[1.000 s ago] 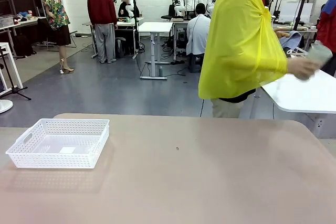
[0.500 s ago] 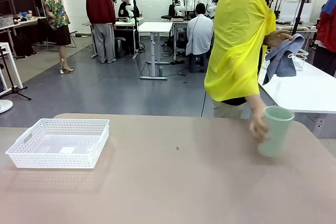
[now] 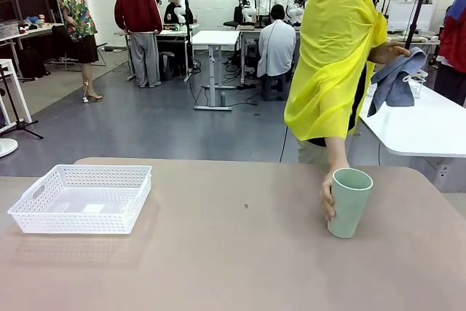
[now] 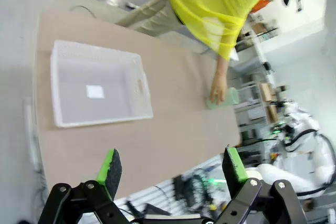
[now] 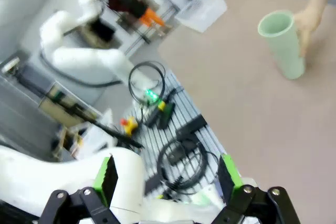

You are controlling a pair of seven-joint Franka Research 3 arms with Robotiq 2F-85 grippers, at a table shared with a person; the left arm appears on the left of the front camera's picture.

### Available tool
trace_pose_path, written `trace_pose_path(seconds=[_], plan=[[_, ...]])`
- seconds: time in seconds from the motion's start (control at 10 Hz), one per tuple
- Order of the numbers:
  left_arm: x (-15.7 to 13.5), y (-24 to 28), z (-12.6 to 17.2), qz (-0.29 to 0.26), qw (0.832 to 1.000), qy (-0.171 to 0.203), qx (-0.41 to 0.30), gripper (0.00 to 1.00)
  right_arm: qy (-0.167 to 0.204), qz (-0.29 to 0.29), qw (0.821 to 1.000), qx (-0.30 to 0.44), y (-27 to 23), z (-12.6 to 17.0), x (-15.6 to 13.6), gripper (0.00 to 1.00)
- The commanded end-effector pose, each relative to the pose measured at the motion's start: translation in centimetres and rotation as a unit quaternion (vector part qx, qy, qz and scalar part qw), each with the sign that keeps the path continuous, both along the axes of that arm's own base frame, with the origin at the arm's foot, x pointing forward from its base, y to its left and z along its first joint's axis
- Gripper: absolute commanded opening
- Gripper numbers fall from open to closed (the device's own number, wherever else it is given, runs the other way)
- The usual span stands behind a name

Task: Clean and organize the cups into the basket.
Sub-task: Pick up the Organizing basket and move it to the center of the table, then pick up the Reusable plastic cup from the right side of the table and place it inside the Organizing basket.

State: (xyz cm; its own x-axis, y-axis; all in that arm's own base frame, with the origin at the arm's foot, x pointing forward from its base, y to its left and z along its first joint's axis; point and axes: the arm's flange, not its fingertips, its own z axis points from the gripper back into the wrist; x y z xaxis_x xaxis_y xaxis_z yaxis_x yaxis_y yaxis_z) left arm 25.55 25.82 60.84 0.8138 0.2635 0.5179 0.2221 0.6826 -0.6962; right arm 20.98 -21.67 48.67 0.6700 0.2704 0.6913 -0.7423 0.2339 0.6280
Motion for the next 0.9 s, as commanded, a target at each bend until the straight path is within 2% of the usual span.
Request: trace_pose_path(seconds=[0.0,0.1,0.2,0.4,0.5,0.6,0.7,0.8], plan=[[1.1,-2.2,3.1,-0.002,0.988,-0.005,0.157,1.0,-0.183,0.087,0.977,-0.061,-1.2,-1.4,2.1,1.0],[2.0,-4.0,4.1,0.009,0.966,0.005,0.26,1.0,-0.239,0.109,0.962,-0.08,0.1,-1.8,3.3,1.0],[2.9,-5.7,4.2,0.021,0.946,0.016,0.324,1.0,-0.27,0.108,0.952,-0.1,1.7,-2.3,3.8,1.0],[5.0,-8.1,3.5,0.056,0.909,0.031,0.412,1.0,-0.304,0.074,0.944,-0.106,4.0,-3.2,5.0,1.0],[6.0,-9.1,2.8,0.079,0.894,0.024,0.44,1.0,-0.314,0.044,0.944,-0.095,4.6,-3.6,5.5,1.0],[6.1,-9.7,2.4,0.09,0.898,-0.005,0.43,1.0,-0.308,0.009,0.948,-0.078,4.6,-3.8,5.5,1.0],[5.7,-8.3,5.2,0.049,0.904,0.0,0.425,1.0,-0.3,0.079,0.944,-0.11,3.2,-2.7,5.5,1.0],[5.7,-8.3,5.2,0.049,0.904,0.0,0.425,1.0,-0.3,0.079,0.944,-0.11,3.2,-2.7,5.5,1.0]])
